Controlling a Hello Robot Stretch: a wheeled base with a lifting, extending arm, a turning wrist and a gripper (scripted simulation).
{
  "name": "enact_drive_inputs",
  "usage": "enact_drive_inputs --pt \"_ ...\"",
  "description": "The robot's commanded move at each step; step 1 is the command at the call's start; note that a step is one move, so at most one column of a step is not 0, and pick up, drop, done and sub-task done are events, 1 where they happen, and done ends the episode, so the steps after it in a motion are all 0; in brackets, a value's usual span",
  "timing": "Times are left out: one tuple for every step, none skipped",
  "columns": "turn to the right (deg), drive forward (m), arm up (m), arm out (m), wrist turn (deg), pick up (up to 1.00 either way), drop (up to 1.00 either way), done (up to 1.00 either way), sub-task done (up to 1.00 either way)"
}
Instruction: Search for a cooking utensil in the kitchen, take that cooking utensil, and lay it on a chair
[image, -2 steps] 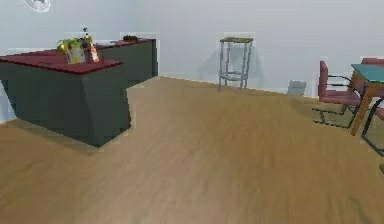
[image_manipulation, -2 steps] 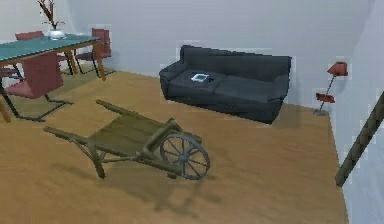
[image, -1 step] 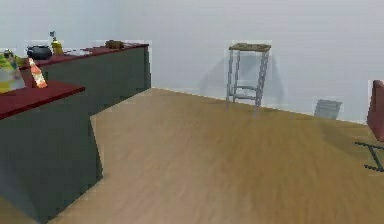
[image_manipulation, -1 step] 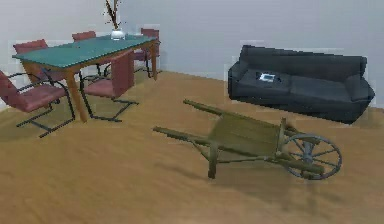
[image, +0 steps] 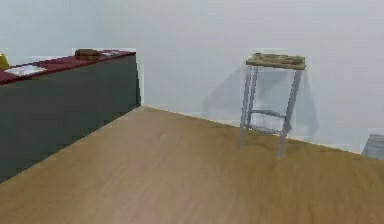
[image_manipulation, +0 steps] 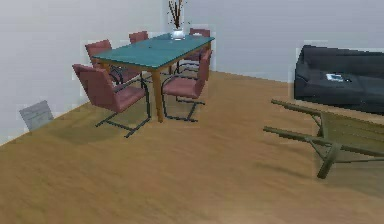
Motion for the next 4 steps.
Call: enact_drive_inputs --pt "-3.0 0.0 0.0 0.0 0.0 0.0 0.0 0.0 0.0" --pt "0.0 0.45 0.0 0.0 0.0 0.0 0.0 0.0 0.0" --pt "-21.0 0.0 0.0 0.0 0.0 0.0 0.0 0.0 0.0" --pt "0.0 0.6 0.0 0.0 0.0 0.0 0.0 0.0 0.0"
